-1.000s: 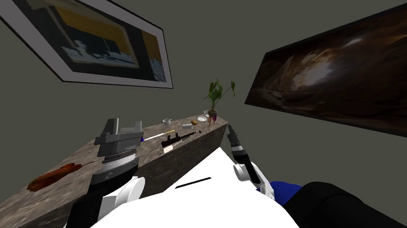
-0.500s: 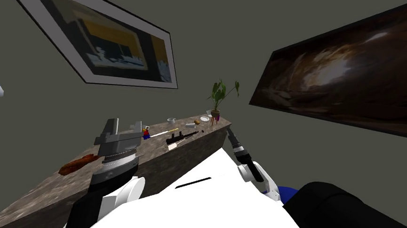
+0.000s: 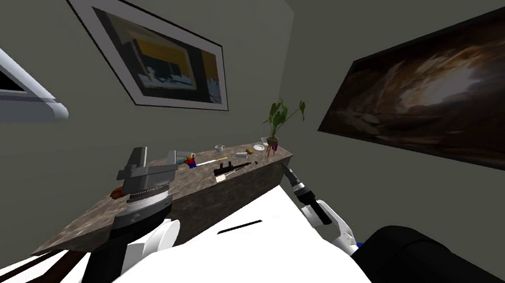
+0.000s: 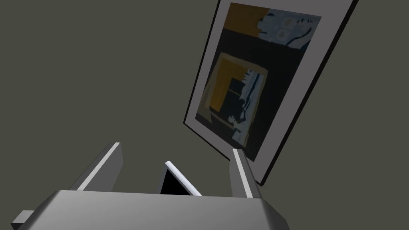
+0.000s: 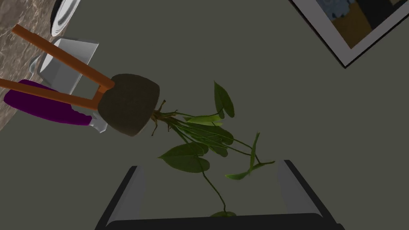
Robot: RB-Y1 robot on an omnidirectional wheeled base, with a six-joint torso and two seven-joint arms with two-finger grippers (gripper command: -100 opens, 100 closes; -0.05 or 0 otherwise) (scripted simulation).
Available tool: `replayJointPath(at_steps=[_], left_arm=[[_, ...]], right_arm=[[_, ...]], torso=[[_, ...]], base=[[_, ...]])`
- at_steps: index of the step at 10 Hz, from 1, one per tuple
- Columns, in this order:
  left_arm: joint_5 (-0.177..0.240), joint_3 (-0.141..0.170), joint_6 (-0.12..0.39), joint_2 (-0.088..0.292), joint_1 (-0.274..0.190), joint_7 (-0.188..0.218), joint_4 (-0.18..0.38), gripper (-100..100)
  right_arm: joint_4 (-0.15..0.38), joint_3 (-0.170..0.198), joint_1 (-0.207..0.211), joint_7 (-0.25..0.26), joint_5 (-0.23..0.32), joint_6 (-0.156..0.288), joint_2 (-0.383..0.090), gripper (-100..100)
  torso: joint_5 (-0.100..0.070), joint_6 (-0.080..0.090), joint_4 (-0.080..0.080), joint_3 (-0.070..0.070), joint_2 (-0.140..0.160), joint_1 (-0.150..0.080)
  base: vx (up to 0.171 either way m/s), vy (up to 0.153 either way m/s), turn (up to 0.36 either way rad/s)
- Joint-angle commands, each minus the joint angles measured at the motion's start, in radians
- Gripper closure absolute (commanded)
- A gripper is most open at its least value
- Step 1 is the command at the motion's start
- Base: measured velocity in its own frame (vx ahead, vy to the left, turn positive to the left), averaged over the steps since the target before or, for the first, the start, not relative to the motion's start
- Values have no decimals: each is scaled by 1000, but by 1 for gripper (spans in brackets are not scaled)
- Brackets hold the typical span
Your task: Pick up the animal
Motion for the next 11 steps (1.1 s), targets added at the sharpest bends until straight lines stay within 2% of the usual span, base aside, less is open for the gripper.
replayJointPath(at_steps=[1, 2, 3, 4, 5, 6, 7, 9, 10, 11], left_arm=[[0, 0, 0, 0, 0, 0, 0, 0], [0, 0, 0, 0, 0, 0, 0, 0], [0, 0, 0, 0, 0, 0, 0, 0], [0, 0, 0, 0, 0, 0, 0, 0], [0, 0, 0, 0, 0, 0, 0, 0], [0, 0, 0, 0, 0, 0, 0, 0], [0, 0, 0, 0, 0, 0, 0, 0], [0, 0, 0, 0, 0, 0, 0, 0], [0, 0, 0, 0, 0, 0, 0, 0], [0, 0, 0, 0, 0, 0, 0, 0]], right_arm=[[23, 2, 6, 1, 8, 1, -37, -100], [66, 6, 9, 0, 24, -1, -72, -100], [66, 6, 9, 0, 24, -1, -90, -100], [111, 11, 13, 0, 42, -3, -127, -100], [111, 11, 13, 0, 42, -3, -143, -100], [151, 17, 18, 0, 61, -6, -175, -100], [155, 17, 18, 0, 61, -6, -196, -100], [200, 24, 24, 0, 81, -8, -249, -100], [243, 33, 30, 1, 103, -11, -281, -100], [245, 33, 30, 1, 103, -11, -301, -100]], torso=[[0, 0, 0, 0, 0, 0], [0, 1, 0, 0, 0, 0], [0, 0, 0, 0, 0, 0], [0, 1, 0, 0, 0, 0], [0, 0, 0, 0, 0, 0], [0, 1, 0, 0, 0, 0], [0, 0, 0, 0, 0, 1], [0, 0, 0, 0, 0, 1], [0, 1, 0, 0, 0, 0], [0, 0, 0, 0, 0, 0]], base=[[-18, 22, 93], [-23, 32, 160], [-20, 26, 97], [-24, 31, 191], [-16, 26, 113], [-13, 41, 206], [-13, 30, 124], [-17, 38, 160], [-15, 41, 227], [-13, 30, 130]])
